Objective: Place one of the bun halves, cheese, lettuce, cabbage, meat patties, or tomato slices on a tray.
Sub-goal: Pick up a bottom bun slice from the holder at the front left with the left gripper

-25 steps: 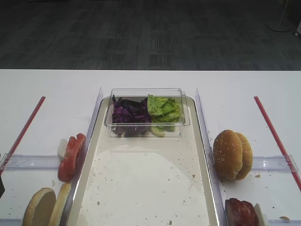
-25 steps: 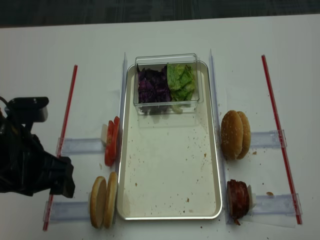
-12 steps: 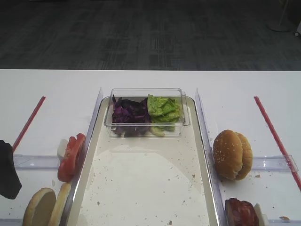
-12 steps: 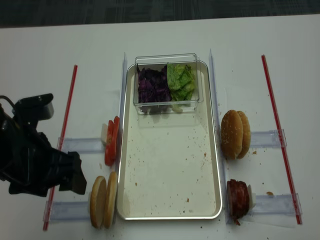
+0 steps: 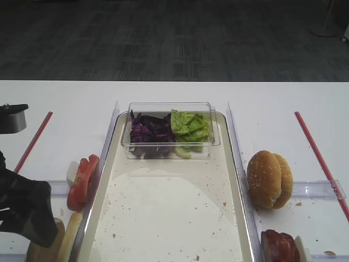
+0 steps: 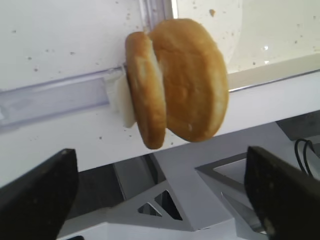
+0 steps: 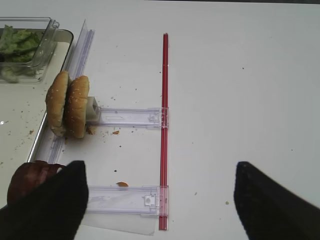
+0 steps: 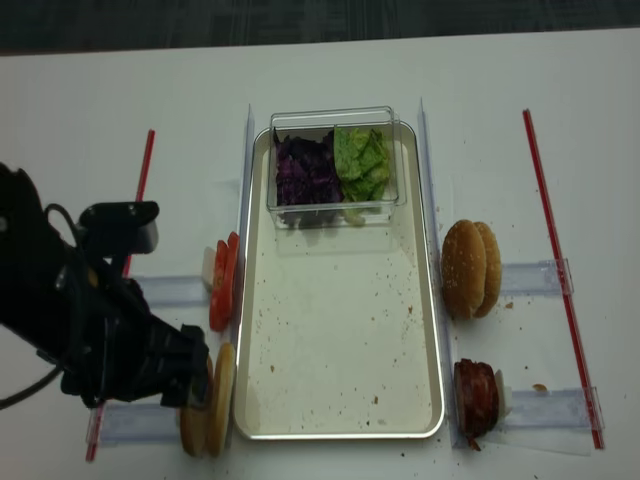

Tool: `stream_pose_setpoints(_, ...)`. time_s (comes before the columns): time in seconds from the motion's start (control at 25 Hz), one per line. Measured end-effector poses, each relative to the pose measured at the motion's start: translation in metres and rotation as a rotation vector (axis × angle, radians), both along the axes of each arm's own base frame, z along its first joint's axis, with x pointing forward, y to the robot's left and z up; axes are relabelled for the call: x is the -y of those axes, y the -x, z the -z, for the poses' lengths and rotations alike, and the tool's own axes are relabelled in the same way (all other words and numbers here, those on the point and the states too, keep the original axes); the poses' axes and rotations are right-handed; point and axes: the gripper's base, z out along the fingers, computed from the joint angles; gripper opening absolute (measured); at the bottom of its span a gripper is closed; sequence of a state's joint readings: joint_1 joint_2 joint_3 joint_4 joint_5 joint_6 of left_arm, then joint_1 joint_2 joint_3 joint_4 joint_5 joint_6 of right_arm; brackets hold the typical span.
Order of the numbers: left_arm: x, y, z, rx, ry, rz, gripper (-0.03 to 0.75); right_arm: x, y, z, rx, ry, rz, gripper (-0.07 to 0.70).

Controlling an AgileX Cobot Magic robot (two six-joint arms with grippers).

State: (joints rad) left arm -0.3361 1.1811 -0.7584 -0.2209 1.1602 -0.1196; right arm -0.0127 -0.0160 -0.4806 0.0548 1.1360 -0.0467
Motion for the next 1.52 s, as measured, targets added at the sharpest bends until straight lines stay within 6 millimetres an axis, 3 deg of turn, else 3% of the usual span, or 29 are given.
stream_pose_setpoints(0.4,0.034,0.016,0.0,0.02,-0.007,0.044,0.618,0.0,0.0,0.0,0.0,0.0,0.0,0.614)
stream_pose_setpoints(0.76,0.049,0.024,0.0,0.028,0.011,0.047,0.618,0.0,0.0,0.0,0.0,0.0,0.0,0.614)
stream_pose_setpoints(1.08,0.06,0.009,0.017,-0.015,-0.027,0.053,0.568,0.0,0.0,0.0,0.0,0.0,0.0,0.614)
stream_pose_setpoints(1.52,0.074,-0.016,0.027,-0.023,-0.092,0.081,0.557,0.0,0.0,0.0,0.0,-0.002,0.001,0.614)
